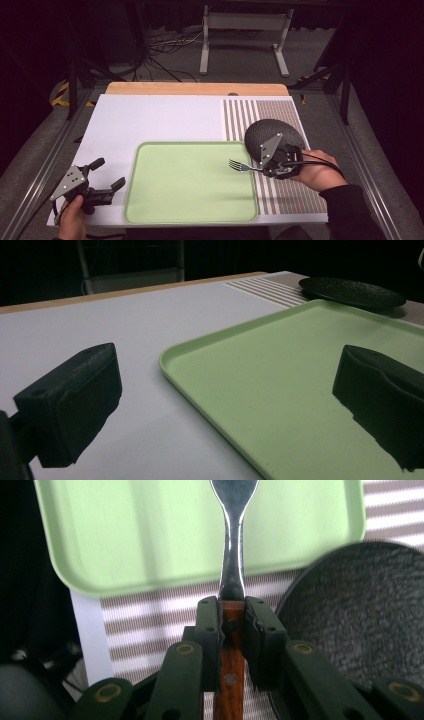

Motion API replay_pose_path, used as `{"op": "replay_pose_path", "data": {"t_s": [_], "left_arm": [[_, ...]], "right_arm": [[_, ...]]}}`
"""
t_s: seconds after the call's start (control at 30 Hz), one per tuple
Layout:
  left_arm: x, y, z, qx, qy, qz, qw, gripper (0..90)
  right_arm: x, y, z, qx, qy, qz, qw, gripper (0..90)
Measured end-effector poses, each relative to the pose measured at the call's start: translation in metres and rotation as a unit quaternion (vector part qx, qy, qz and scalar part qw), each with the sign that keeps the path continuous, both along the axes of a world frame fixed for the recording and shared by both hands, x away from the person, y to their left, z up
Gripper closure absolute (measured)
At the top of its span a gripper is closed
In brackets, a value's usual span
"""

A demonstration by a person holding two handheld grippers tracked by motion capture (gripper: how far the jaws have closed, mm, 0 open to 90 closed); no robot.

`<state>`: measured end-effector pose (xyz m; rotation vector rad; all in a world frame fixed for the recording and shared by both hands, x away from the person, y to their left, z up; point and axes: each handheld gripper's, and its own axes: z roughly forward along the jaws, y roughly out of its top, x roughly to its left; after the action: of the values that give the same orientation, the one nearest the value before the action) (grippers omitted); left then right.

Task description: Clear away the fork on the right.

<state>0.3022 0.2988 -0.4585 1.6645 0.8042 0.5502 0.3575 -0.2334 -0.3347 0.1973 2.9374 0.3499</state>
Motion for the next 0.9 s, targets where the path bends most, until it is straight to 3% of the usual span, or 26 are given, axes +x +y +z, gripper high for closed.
{"op": "replay_pose_path", "data": {"t_s": [0.27,0.47,0.7,0.9], "left_arm": [[0.0,0.0,0.0,0.0,0.0,0.0,1.0,0.2],[0.0,0.0,0.0,-0.001,-0.001,0.0,1.0,0.2],[0.0,0.0,0.0,-0.002,-0.002,0.001,1.0,0.2],[0.0,0.001,0.0,0.0,0.001,-0.001,1.0,0.2]], "right_arm": [[0.001,0.011,0.0,0.029,0.008,-0.035,0.9989,77.5],[0.002,0.017,-0.004,0.034,0.01,-0.061,0.9975,77.6],[0.008,0.028,-0.011,0.062,0.018,-0.115,0.9912,77.6],[0.013,0.036,-0.017,0.086,0.025,-0.156,0.9836,77.6]]}}
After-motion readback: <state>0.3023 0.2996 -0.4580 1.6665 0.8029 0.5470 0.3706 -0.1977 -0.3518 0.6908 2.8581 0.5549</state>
